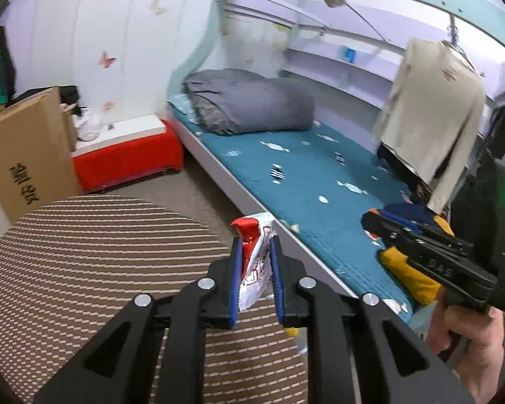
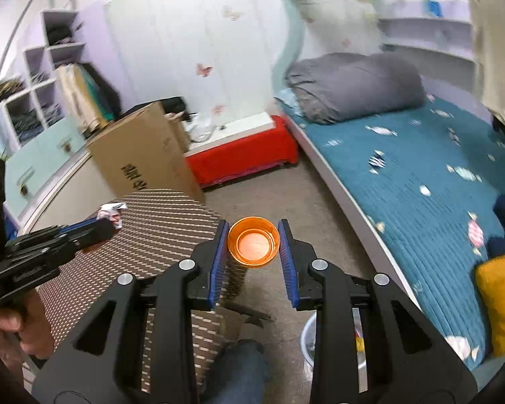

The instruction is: Collect trash

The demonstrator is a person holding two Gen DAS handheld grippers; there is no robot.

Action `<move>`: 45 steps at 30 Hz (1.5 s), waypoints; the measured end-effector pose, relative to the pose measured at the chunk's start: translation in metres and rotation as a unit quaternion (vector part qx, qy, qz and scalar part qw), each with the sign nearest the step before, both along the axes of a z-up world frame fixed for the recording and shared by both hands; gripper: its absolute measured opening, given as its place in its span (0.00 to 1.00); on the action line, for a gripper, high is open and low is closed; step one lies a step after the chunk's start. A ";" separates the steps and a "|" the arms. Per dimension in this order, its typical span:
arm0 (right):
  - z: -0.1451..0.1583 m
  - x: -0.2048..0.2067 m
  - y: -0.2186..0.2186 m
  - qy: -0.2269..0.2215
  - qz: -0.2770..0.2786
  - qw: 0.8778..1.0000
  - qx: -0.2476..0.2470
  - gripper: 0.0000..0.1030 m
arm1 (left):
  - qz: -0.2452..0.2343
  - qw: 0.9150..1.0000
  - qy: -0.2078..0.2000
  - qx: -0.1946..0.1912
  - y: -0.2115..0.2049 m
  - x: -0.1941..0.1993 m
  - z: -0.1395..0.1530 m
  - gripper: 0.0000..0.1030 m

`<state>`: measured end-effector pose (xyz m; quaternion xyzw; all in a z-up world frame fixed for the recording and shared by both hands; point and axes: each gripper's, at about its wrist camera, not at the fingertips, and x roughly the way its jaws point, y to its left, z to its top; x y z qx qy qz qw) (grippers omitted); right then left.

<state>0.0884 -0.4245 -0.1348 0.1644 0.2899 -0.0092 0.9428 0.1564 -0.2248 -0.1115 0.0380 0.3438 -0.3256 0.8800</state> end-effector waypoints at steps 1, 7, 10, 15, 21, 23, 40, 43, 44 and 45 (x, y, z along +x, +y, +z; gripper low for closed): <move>-0.005 -0.003 -0.012 0.004 -0.010 1.000 0.005 0.28 | -0.007 1.000 0.003 0.002 -0.012 -0.001 -0.003 0.15; -0.035 -0.015 -0.071 0.032 -0.063 0.997 0.036 0.28 | -0.043 0.998 0.035 0.021 -0.075 -0.004 -0.029 0.15; -0.053 -0.018 -0.092 0.048 -0.081 0.994 0.047 0.28 | -0.057 0.996 0.061 0.036 -0.100 0.001 -0.049 0.15; -0.085 -0.011 -0.114 0.080 -0.094 0.990 0.071 0.28 | -0.075 0.989 0.102 0.073 -0.144 0.007 -0.089 0.15; -0.126 0.005 -0.128 0.120 -0.100 0.983 0.099 0.28 | -0.089 0.979 0.144 0.113 -0.173 0.020 -0.134 0.15; -0.140 0.009 -0.132 0.133 -0.102 0.980 0.109 0.28 | -0.097 0.975 0.156 0.126 -0.183 0.023 -0.148 0.15; -0.194 0.004 -0.152 0.174 -0.155 0.956 0.179 0.94 | -0.073 0.975 0.136 0.157 -0.185 0.040 -0.143 0.89; -0.183 -0.003 -0.146 0.174 -0.170 0.956 0.167 0.94 | -0.062 0.981 0.117 0.142 -0.173 0.032 -0.124 0.91; -0.179 -0.005 -0.144 0.172 -0.172 0.956 0.162 0.94 | -0.058 0.983 0.107 0.139 -0.168 0.028 -0.117 0.91; -0.172 -0.008 -0.141 0.168 -0.172 0.958 0.158 0.94 | -0.056 0.984 0.101 0.136 -0.165 0.024 -0.111 0.91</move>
